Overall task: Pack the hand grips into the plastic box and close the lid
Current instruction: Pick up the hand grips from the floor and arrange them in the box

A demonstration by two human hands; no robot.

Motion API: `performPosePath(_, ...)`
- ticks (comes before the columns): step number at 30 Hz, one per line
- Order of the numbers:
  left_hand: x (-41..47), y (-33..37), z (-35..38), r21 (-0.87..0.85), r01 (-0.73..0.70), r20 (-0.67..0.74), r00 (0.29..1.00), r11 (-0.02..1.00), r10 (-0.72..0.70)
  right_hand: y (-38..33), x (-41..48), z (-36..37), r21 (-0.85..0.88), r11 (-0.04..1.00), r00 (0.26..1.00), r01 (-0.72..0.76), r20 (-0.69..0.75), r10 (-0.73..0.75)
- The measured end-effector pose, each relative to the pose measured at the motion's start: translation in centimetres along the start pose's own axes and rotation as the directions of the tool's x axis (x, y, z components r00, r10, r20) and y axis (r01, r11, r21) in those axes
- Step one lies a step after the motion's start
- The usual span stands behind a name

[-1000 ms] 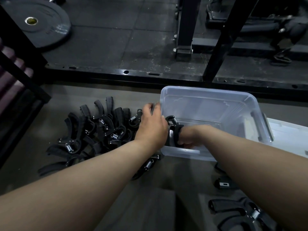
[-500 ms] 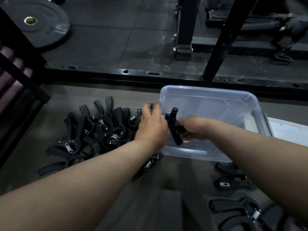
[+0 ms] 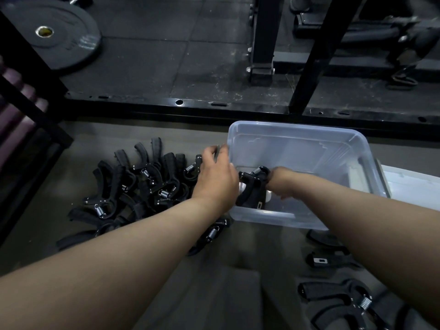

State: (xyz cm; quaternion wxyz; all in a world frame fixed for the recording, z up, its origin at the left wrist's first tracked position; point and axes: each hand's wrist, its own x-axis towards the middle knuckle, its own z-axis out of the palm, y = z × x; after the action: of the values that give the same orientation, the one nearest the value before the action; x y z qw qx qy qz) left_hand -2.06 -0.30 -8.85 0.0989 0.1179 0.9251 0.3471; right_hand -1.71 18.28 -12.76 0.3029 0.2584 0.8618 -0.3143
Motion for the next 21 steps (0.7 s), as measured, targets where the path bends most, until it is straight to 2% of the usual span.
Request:
performPosePath(2, 0.0, 0.0, 0.1, -0.009, -0.004, -0.003, 1.000, 1.000, 0.004, 0.7, -0.3, 0.5, -0.111, 0.993, 0.994, -0.028, 0.101, 0.039)
performPosePath(4, 0.0, 0.0, 0.1, -0.013, 0.009, -0.003, 1.000, 1.000, -0.009, 1.0, 0.1, 1.7, -0.122, 0.992, 0.982, -0.035, 0.181, 0.057)
performPosePath(10, 0.0, 0.1, 0.0, -0.027, 0.005, -0.002, 1.000, 1.000, -0.005, -0.6, -0.4, 1.8, -0.180, 0.979, 0.989, 0.098, 0.129, -0.076)
performPosePath(16, 0.1, -0.1, 0.2, -0.055, 0.000, 0.004, 1.000, 0.999, 0.001, -0.3, -2.3, 1.3, -0.042, 0.991, 0.980, 0.123, 0.165, -0.115)
performPosePath(21, 0.1, 0.0, 0.1, -0.044, 0.002, 0.018, 1.000, 0.999, -0.002, 0.9, -2.4, -0.1, -0.100, 0.988, 0.990, 0.115, 0.090, -0.106)
